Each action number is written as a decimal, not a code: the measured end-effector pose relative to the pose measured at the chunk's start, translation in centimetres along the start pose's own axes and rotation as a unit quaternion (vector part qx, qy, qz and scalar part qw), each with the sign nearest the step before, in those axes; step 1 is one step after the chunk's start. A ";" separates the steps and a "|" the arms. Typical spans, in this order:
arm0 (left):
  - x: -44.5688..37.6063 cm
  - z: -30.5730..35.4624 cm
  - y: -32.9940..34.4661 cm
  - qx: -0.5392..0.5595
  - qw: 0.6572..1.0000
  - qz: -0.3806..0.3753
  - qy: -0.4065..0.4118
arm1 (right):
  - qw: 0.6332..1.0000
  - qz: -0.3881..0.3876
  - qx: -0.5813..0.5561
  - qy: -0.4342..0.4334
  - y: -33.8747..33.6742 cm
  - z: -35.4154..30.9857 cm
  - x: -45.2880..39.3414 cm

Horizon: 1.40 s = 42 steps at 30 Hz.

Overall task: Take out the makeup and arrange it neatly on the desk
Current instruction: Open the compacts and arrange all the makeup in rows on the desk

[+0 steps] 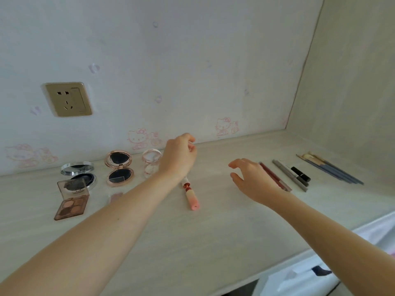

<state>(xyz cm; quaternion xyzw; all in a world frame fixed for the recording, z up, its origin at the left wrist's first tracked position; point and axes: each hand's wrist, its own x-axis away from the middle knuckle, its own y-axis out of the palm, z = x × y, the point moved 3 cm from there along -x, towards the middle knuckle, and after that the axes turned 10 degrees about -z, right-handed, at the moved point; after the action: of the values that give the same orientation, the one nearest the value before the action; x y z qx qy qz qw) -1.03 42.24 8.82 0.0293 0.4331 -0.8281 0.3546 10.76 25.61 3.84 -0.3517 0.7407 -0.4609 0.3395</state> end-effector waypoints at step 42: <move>-4.7 13.3 24.9 -0.034 0.938 -0.330 0.096 | 0.979 0.053 0.037 0.195 -4.6 19.0 5.6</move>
<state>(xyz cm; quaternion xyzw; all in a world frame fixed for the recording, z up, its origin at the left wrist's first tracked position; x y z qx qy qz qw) 21.15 25.77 1.45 -0.0477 0.4789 -0.8764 0.0190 24.54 10.99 0.58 -0.2025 0.7926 -0.5290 0.2258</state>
